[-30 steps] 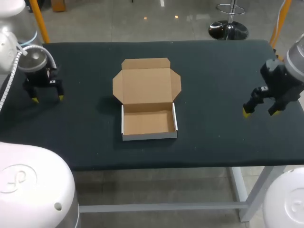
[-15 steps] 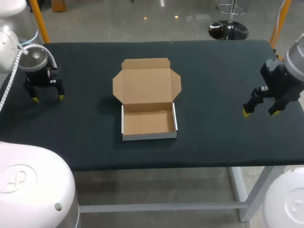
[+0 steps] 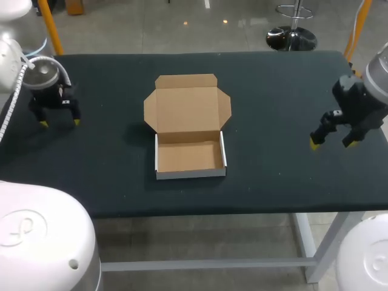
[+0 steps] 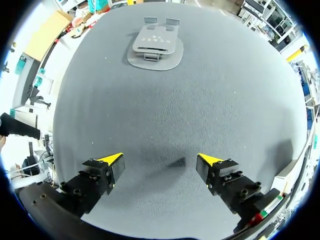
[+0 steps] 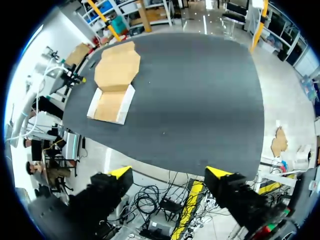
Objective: Assemble the packaging by folding the flat box into shape, placing the metal phone stand inside, and closing the box properly
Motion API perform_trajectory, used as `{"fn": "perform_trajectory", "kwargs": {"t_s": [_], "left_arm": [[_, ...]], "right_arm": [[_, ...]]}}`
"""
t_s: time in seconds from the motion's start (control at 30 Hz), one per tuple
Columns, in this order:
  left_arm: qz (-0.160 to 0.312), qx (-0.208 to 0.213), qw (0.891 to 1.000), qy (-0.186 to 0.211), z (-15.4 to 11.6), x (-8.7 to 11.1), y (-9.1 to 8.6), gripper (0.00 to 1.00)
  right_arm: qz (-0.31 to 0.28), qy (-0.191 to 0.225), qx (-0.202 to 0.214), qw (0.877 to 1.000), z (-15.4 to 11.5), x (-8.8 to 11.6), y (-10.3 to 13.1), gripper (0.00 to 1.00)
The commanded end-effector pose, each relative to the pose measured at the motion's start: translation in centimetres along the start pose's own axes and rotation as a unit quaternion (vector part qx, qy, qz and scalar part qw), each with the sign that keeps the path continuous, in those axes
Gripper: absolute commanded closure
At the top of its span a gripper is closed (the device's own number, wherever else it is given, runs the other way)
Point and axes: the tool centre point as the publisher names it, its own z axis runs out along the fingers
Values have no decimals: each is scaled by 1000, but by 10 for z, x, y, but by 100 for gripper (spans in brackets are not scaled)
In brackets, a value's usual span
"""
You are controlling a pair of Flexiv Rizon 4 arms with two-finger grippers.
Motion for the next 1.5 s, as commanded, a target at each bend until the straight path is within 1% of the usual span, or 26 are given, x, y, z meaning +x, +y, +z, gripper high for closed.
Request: {"fn": "perform_trajectory", "kwargs": {"t_s": [0.03,0.5,0.97,1.5], "left_arm": [[3,-7,1000,4,3,-4,-9,0],[30,-18,999,10,10,-13,-33,0],[50,-19,999,6,17,-23,-51,0],[68,-11,998,10,18,-28,-68,0]], "right_arm": [[0,0,2,1000,-2,0,0,0],[0,0,2,1000,-2,0,0,0],[0,0,2,1000,-2,0,0,0],[0,0,2,1000,-2,0,0,0]]}}
